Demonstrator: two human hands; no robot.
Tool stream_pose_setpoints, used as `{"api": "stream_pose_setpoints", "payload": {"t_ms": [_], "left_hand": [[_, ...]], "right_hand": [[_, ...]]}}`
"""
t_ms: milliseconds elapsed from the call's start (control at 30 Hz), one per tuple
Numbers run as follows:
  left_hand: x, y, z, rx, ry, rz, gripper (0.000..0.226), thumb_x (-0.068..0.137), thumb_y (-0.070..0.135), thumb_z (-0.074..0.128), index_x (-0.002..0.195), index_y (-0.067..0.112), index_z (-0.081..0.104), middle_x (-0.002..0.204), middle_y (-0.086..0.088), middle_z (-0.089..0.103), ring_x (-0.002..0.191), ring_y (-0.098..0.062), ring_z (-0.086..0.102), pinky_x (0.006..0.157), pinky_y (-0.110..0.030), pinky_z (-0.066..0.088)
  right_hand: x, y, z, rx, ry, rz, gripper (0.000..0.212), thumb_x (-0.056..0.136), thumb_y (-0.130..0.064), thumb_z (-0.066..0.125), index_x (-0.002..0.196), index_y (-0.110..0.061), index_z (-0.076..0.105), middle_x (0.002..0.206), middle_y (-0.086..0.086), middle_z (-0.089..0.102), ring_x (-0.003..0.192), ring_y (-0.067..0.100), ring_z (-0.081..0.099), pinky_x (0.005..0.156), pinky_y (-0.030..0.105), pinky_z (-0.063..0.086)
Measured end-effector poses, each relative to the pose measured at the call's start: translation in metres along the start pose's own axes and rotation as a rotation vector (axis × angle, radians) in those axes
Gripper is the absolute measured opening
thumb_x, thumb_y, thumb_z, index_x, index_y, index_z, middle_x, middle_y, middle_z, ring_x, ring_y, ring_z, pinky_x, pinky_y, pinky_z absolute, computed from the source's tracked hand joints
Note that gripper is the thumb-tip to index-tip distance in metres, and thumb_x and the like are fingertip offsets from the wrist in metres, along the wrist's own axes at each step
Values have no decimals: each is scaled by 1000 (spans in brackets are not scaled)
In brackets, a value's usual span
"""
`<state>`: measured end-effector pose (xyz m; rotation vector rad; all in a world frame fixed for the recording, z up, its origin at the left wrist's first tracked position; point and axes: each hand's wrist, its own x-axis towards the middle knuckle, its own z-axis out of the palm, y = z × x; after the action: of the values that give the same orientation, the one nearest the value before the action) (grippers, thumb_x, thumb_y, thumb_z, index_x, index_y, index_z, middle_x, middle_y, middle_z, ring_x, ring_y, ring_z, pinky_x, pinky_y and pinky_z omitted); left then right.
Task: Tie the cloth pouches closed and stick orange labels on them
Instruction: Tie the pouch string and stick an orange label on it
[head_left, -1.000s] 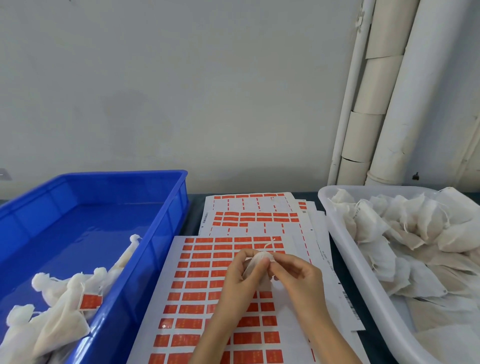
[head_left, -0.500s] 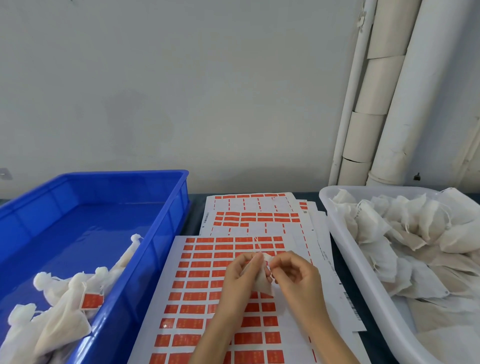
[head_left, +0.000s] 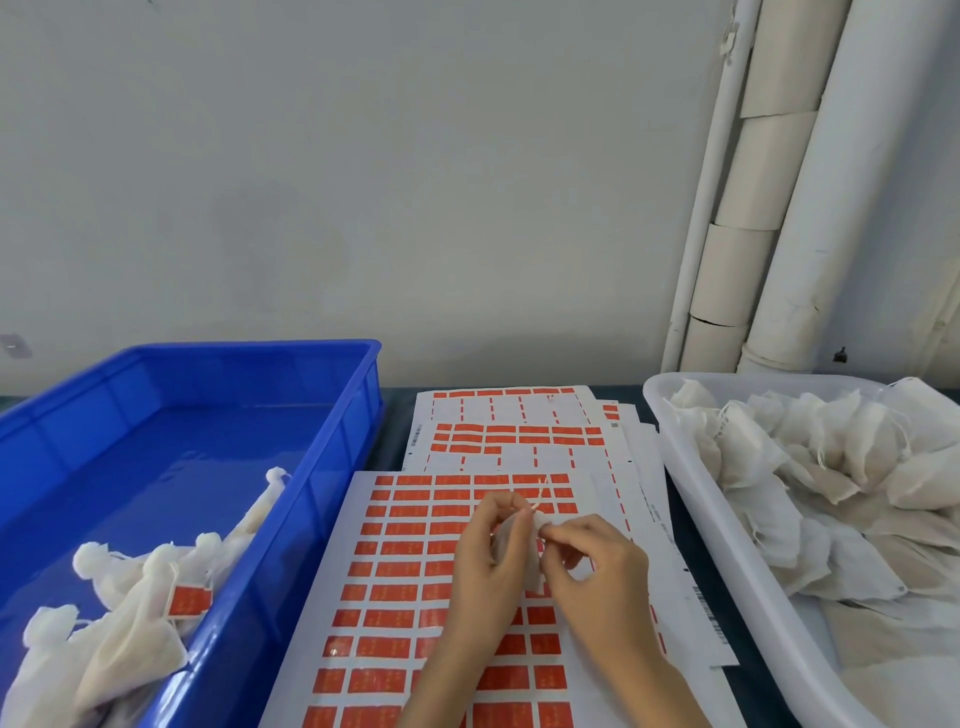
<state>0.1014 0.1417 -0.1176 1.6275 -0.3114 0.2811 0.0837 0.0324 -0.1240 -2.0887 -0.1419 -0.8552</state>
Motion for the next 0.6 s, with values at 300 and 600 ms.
{"api": "stream_pose_setpoints", "payload": {"t_ms": [300,600], "left_hand": [[-3,1,-1,27,-84,90,7,96,16,52,96,21,57,80,5,64,69,-19,63,56,-19,51],[-6,-1,0,83,-111,83,5,97,19,49,95,21,53,73,15,60,61,-5,58,53,-12,44]], "right_hand": [[1,1,-1,145,-55,194,25,84,-14,71,79,-38,68,73,-31,60,82,-11,61,64,-1,43],[3,5,-5,79,43,39,10,74,-10,78,82,-15,78,74,-4,73,61,8,64,61,11,51]]}}
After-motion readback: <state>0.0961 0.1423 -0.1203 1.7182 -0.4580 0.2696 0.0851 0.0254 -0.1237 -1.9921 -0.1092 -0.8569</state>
